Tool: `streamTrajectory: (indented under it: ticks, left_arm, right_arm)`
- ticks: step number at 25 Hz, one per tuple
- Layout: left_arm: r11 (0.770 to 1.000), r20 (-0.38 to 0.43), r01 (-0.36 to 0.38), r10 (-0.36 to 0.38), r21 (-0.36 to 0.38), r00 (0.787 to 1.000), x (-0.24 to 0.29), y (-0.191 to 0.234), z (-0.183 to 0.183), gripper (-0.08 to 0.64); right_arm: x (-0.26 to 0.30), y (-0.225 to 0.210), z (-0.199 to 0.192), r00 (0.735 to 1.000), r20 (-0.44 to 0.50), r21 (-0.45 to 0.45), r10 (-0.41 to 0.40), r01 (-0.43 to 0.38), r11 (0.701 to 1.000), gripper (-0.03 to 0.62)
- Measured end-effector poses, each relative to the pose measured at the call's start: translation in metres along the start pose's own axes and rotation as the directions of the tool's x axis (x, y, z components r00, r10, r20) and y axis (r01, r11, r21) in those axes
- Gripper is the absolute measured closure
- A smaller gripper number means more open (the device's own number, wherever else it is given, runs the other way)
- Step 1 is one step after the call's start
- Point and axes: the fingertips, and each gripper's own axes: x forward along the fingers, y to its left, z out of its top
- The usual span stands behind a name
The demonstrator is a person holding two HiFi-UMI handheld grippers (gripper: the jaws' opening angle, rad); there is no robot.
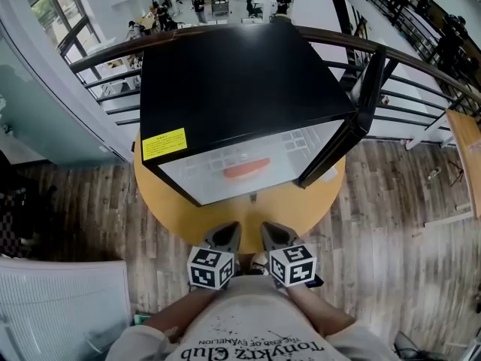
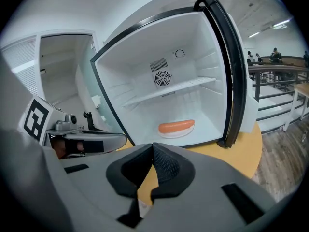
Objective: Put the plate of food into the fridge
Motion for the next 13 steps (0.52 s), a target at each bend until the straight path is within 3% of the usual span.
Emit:
streamTrajectory:
  ticks: [13]
  left_arm:
    - [1.000,-0.005,0.003,-0.003,0.002,1.000,-0.006,-0.005,-0.004,0.537]
  right_arm:
    - [-0.003,0.013,-0.004,1.000,-0.007,-0.033,0.019,-0.019,0.999,0.566]
